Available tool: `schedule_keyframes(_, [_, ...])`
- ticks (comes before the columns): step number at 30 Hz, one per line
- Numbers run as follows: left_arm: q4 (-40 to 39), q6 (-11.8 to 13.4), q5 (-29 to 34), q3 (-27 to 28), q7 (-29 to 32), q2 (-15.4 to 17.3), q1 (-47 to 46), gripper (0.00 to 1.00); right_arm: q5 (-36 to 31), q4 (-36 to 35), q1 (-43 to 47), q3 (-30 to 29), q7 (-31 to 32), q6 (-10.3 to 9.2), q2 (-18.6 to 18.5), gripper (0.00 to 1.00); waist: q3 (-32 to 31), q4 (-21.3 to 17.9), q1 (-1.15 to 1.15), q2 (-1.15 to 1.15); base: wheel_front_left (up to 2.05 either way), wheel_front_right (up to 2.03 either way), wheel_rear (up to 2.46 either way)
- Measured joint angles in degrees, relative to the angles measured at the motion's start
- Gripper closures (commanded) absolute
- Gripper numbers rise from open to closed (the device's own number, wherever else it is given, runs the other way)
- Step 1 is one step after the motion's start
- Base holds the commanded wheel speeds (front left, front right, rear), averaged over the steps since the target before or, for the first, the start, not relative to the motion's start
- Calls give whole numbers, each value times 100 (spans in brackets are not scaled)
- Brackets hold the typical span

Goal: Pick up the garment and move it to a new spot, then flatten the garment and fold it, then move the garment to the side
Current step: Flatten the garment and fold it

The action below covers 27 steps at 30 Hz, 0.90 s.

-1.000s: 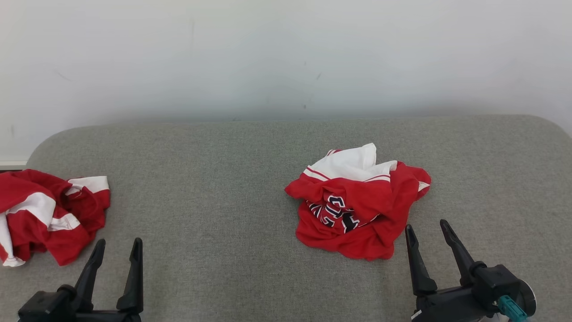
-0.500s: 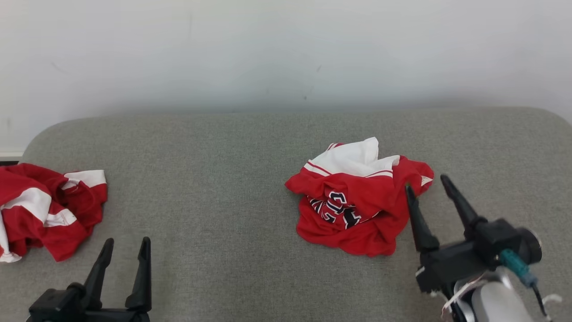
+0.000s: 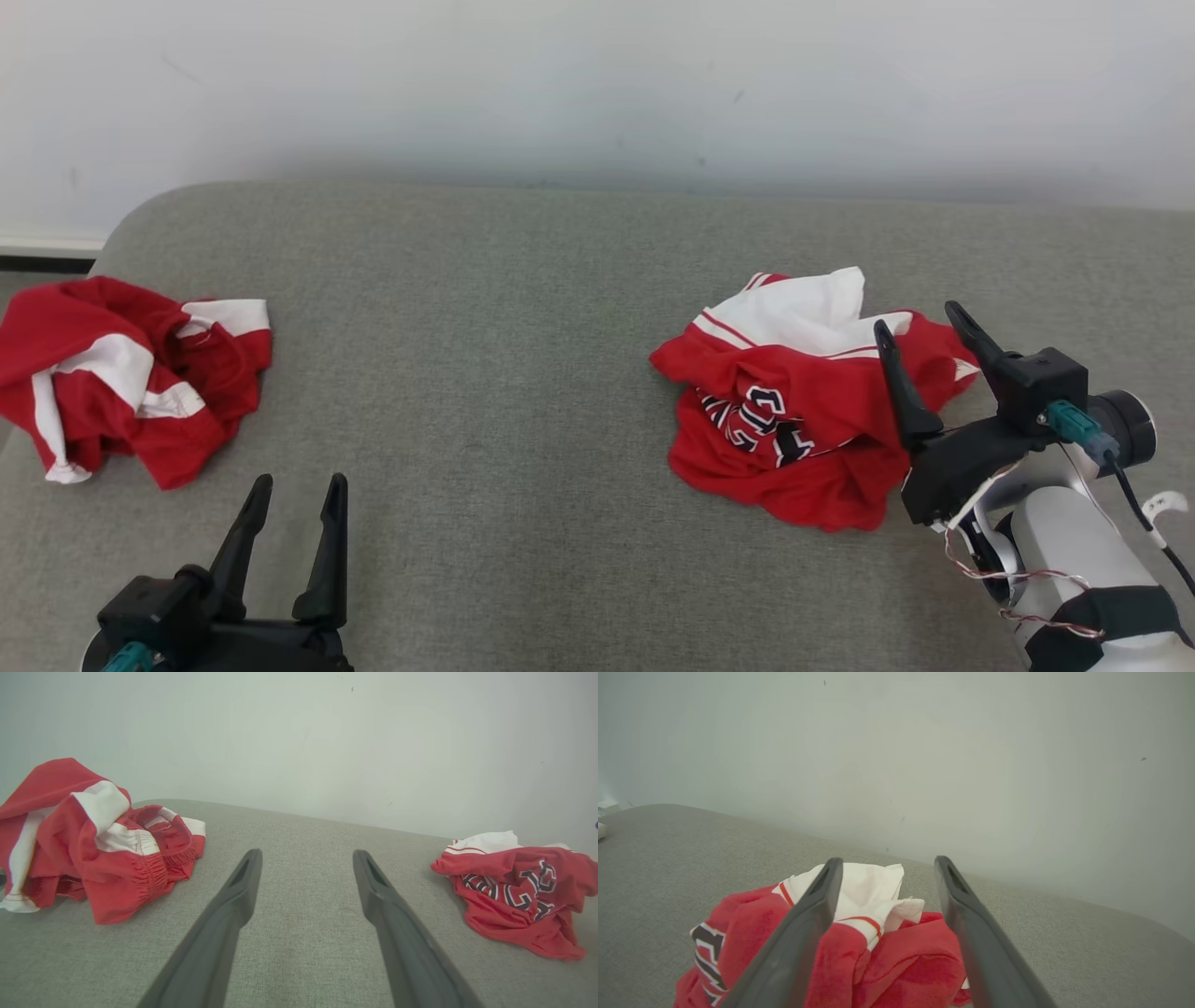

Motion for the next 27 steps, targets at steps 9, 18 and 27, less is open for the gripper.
schedule_keyframes(9, [136, -32, 8, -8, -42, -88, -120, 0, 411, 1024, -232, 230, 122, 0, 71, 0, 217, 250, -1, 0, 0, 0, 0])
schedule_keyframes(18, [224, -49, 19, 2, -52, -131, -185, 0, 824, 1473, -423, 593, 59, 0, 189, 100, 266, 254, -1, 0, 0, 0, 0])
schedule_keyframes(27, [265, -52, 47, 2, -57, -142, -211, 0, 805, 1146, -849, 417, -353, 0, -78, 100, 140, 215, -1, 0, 0, 0, 0])
